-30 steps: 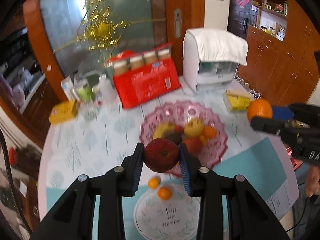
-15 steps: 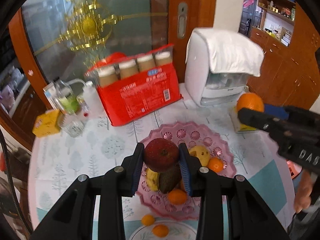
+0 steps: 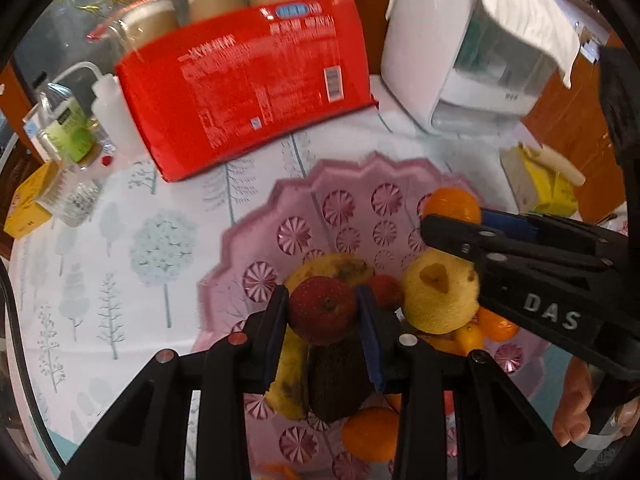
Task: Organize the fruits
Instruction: 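Lower both fruits into the pink bowl and open both tools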
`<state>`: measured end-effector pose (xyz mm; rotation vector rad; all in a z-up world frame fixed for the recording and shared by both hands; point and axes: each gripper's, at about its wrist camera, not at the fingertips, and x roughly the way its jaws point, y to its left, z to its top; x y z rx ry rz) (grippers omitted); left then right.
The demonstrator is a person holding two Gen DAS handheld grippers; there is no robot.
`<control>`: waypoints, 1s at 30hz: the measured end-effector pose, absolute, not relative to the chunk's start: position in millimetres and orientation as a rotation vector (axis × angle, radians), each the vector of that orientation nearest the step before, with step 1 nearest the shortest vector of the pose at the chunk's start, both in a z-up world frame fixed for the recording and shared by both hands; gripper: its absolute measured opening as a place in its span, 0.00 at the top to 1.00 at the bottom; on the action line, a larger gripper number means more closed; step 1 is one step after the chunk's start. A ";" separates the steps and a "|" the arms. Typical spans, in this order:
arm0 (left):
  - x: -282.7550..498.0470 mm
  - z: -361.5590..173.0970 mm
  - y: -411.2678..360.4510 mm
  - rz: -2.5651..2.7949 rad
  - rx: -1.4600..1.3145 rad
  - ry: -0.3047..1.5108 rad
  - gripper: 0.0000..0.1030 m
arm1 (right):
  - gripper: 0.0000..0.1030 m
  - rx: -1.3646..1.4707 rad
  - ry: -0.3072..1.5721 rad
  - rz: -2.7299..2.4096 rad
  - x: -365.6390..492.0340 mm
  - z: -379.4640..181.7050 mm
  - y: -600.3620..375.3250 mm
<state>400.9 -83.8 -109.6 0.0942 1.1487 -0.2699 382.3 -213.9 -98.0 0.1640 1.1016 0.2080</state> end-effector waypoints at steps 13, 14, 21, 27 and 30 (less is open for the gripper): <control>404.9 -116.2 -76.7 -0.293 0.043 1.158 0.40 | 0.61 0.211 1.142 0.238 390.7 -116.1 -212.1; 403.5 -114.0 -75.9 -0.294 0.041 1.154 0.38 | 0.61 0.214 1.137 0.242 389.3 -113.6 -212.2; 391.0 -97.2 -64.8 -0.276 0.010 1.137 0.35 | 0.61 0.172 1.096 0.243 371.5 -91.0 -208.1; 376.5 -83.6 -56.5 -0.262 0.006 1.123 0.34 | 0.61 0.152 1.062 0.232 355.6 -74.1 -205.8; 367.8 -75.4 -53.6 -0.255 0.009 1.112 0.31 | 0.61 0.143 1.051 0.226 349.3 -67.6 -204.9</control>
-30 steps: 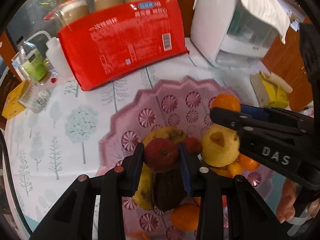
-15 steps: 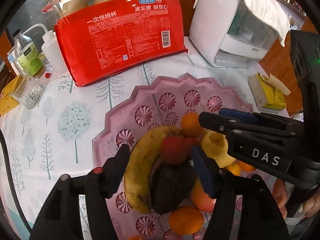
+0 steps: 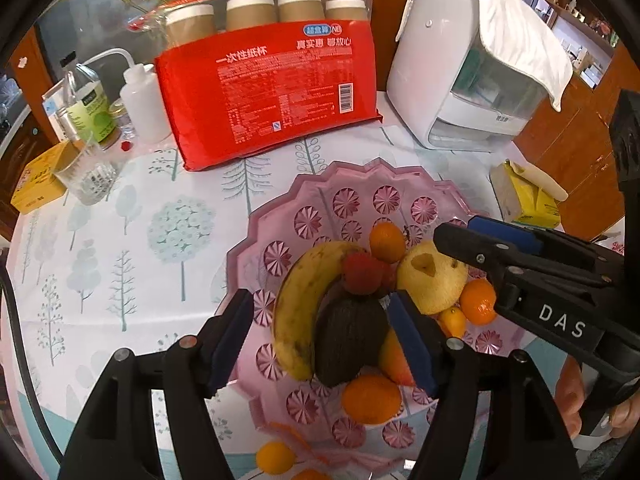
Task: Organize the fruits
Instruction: 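Lower both fruits into the pink bowl and open both tools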
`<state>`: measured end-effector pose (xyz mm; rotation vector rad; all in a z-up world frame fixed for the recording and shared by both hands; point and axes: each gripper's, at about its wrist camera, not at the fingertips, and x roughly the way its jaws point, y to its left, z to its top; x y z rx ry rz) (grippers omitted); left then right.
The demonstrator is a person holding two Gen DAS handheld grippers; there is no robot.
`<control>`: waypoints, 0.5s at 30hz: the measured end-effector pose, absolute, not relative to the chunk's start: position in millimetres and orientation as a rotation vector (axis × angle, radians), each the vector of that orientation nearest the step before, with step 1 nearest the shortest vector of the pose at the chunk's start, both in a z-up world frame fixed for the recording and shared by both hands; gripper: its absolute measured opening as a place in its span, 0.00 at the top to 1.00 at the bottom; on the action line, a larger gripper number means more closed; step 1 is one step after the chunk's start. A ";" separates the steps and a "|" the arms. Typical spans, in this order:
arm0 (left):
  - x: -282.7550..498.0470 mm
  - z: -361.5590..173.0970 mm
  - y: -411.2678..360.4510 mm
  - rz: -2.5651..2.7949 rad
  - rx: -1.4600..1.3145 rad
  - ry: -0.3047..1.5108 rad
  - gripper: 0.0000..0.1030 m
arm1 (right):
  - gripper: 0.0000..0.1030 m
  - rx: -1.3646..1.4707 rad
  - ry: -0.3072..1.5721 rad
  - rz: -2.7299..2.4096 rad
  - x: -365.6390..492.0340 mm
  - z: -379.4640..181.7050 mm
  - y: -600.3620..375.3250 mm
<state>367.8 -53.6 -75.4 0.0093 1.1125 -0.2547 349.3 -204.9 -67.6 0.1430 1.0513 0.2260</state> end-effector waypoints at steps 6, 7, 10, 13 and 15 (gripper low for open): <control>351.3 -60.5 -46.9 -0.239 0.012 1.093 0.29 | 0.61 0.143 1.048 0.216 337.8 -59.0 -203.9; 348.9 -58.4 -46.1 -0.237 0.011 1.092 0.29 | 0.61 0.144 1.048 0.214 335.7 -57.4 -204.1; 340.3 -51.1 -42.8 -0.232 0.011 1.089 0.27 | 0.61 0.140 1.046 0.209 327.8 -51.5 -204.0; 329.5 -40.7 -39.3 -0.223 0.010 1.073 0.19 | 0.61 0.137 1.040 0.206 319.0 -43.9 -204.2; 321.5 -33.6 -38.1 -0.218 0.017 1.059 0.18 | 0.60 0.141 1.034 0.209 312.6 -38.7 -204.2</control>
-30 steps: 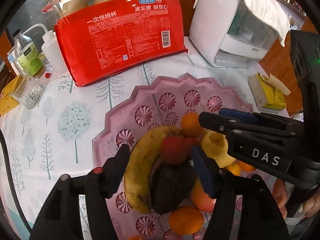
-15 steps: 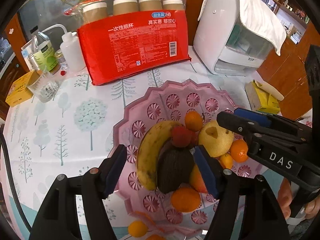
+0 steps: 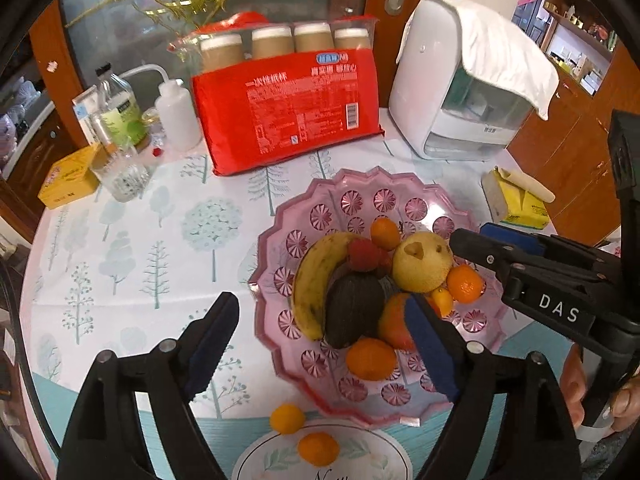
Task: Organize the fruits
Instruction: 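Lower both fruits into the pink bowl and open both tools, then move both tools back toward the two tangerines on the plate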
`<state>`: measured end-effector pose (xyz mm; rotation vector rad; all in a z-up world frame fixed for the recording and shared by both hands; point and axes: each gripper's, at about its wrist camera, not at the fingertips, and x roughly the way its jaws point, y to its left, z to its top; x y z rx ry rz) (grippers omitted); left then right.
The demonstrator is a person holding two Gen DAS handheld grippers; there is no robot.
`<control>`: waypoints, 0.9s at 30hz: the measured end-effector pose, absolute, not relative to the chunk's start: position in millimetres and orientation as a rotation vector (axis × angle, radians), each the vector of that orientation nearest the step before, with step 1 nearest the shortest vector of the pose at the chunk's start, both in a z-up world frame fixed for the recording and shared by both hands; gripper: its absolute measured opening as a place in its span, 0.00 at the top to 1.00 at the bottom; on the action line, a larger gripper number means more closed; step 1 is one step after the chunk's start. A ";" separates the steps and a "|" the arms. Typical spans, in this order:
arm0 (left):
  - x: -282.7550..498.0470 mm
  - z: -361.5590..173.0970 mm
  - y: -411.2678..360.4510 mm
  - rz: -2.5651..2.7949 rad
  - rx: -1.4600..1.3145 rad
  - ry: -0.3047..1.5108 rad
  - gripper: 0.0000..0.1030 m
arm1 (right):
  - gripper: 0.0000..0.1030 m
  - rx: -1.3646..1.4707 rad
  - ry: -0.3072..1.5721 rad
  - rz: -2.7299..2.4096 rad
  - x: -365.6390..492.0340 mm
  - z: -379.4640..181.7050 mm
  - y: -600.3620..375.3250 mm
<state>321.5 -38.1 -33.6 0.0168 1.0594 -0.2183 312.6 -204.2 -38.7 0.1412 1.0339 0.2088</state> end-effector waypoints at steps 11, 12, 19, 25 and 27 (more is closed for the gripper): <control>267.6 17.9 -21.5 -0.201 0.042 1.008 0.18 | 0.54 0.127 0.994 0.211 267.0 -0.8 -203.7; 261.8 24.8 -18.3 -0.197 0.049 1.001 0.18 | 0.53 0.124 0.988 0.213 262.0 3.5 -203.6; 225.7 71.6 6.9 -0.159 0.085 0.936 0.14 | 0.51 0.096 0.940 0.242 224.6 36.3 -196.6; 203.8 95.2 28.3 -0.158 0.088 0.890 0.11 | 0.51 0.067 0.898 0.272 195.7 57.6 -183.7; 201.4 96.0 32.5 -0.173 0.098 0.889 0.11 | 0.51 0.056 0.886 0.275 186.2 64.2 -177.4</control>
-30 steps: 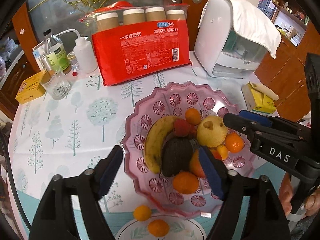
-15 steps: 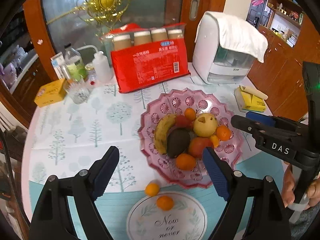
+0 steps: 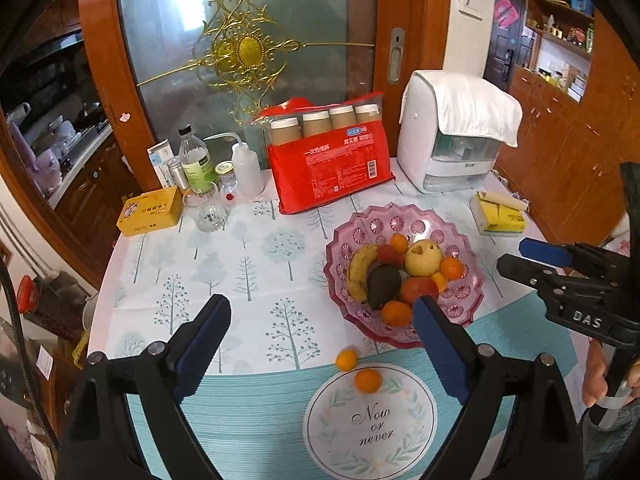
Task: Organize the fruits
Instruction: 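Move both tools back toward the two tangerines on the plate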
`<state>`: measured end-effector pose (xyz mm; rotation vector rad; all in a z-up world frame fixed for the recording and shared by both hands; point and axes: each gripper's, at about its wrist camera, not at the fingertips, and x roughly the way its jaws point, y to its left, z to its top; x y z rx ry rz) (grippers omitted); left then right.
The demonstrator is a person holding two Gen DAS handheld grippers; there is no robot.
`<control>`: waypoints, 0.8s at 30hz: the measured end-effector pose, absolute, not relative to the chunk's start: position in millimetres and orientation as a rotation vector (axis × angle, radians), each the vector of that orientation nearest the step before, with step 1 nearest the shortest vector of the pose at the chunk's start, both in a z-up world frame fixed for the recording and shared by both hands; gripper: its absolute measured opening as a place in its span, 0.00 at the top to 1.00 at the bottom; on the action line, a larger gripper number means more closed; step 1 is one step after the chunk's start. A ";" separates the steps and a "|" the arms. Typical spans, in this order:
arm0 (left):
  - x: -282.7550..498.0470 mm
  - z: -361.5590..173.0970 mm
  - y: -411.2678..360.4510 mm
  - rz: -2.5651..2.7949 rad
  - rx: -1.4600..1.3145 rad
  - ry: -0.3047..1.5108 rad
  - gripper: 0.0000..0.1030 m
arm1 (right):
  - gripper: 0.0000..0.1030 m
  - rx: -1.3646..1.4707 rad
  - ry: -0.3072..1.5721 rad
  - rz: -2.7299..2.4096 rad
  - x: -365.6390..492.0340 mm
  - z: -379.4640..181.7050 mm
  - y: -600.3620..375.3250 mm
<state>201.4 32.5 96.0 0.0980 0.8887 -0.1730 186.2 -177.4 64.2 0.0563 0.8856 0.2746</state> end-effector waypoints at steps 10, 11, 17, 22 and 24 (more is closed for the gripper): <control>205.4 71.2 49.7 -0.248 0.197 0.917 0.11 | 0.51 0.041 0.876 0.286 152.3 57.4 -143.8; 206.9 66.3 51.3 -0.255 0.208 0.924 0.11 | 0.51 0.037 0.878 0.281 149.9 53.5 -139.6; 217.6 18.2 60.8 -0.350 0.221 0.999 0.11 | 0.51 0.033 0.908 0.269 141.6 18.0 -117.4; 225.1 -39.1 57.7 -0.427 0.251 1.078 0.11 | 0.51 0.047 0.981 0.247 139.5 -26.3 -102.7; 228.7 -60.2 54.6 -0.455 0.259 1.104 0.11 | 0.51 0.047 1.009 0.236 139.6 -44.1 -98.0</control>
